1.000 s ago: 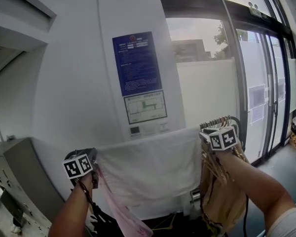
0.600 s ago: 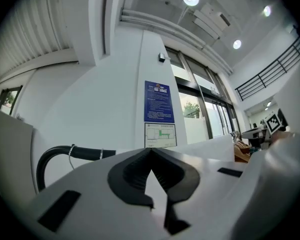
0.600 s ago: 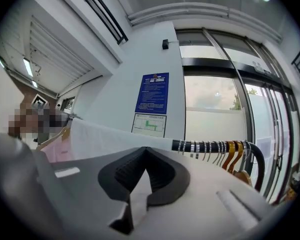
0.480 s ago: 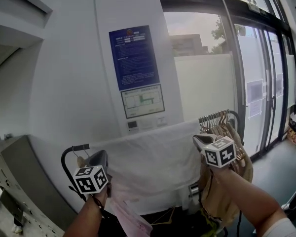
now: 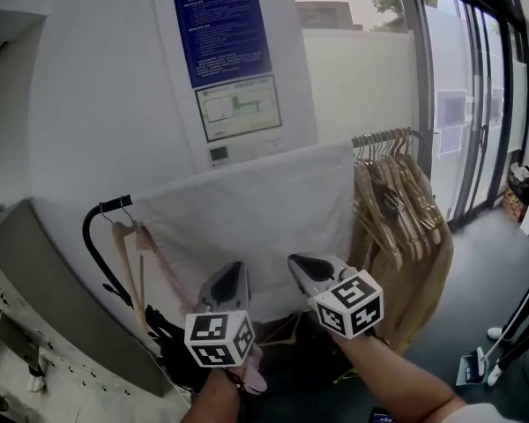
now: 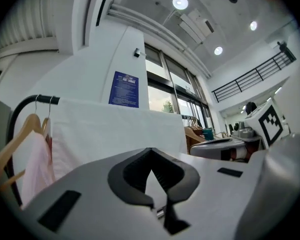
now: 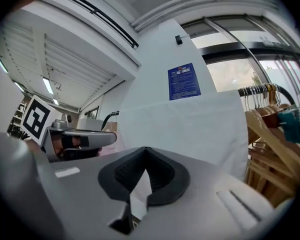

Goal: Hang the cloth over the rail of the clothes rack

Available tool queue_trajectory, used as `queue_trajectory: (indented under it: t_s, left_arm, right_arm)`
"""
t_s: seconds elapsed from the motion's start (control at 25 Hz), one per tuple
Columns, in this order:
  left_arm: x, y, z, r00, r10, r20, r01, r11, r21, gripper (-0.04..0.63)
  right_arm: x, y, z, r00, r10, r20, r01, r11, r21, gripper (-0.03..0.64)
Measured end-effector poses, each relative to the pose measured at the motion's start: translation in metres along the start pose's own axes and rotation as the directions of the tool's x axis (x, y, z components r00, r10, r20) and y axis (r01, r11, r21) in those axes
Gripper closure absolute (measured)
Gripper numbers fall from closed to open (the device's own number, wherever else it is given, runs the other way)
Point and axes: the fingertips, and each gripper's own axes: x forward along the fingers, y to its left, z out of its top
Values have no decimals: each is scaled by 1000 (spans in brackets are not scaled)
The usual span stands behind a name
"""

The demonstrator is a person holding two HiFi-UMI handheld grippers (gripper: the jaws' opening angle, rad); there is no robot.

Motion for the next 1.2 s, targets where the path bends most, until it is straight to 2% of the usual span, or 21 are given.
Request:
queue_trajectory:
  t_s: [0.08,0.24,0.72,1.2]
  left_arm:
    - [0,-4,-16,1000,1,-14,-1,999,-43,589]
    - [1,-10,-32,999,-6,-38,4,999,-42,589]
    - [7,-24,-24,998,-66,-20,65,996,-65,589]
    - [2,-34,-14,996,-90,-3,90,993,-80,589]
  right_arm:
    - [2,12,-9,1000,9,1,-9,1000,18,615]
    - [8,30,-10,999,36,6,-36,999,6,617]
    - [9,30,1,999,46,27,-47,999,18,617]
    - [-1,32,7,998,42,38,-44,998,39,617]
